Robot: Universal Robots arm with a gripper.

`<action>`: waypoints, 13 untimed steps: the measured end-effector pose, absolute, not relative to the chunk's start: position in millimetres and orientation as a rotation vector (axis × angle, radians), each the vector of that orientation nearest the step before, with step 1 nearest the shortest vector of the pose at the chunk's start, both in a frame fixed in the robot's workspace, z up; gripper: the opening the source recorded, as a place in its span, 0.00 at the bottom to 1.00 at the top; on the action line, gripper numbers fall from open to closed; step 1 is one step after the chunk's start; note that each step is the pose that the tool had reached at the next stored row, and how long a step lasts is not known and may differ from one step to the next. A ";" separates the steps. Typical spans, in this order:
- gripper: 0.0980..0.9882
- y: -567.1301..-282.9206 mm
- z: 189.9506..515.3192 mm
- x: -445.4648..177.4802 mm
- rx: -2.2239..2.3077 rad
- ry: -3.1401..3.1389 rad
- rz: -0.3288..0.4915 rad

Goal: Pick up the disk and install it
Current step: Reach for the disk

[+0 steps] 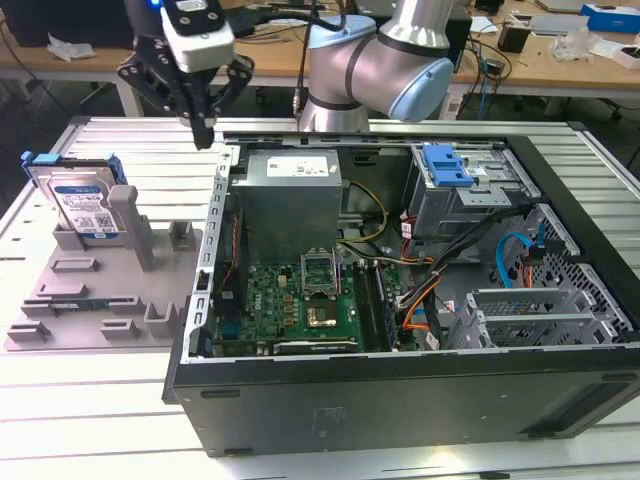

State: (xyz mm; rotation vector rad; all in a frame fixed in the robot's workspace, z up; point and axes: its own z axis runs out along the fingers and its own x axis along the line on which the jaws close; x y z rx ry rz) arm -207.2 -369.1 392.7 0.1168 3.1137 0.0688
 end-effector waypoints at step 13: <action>0.01 -348.7 391.7 -275.2 0.116 3.114 0.069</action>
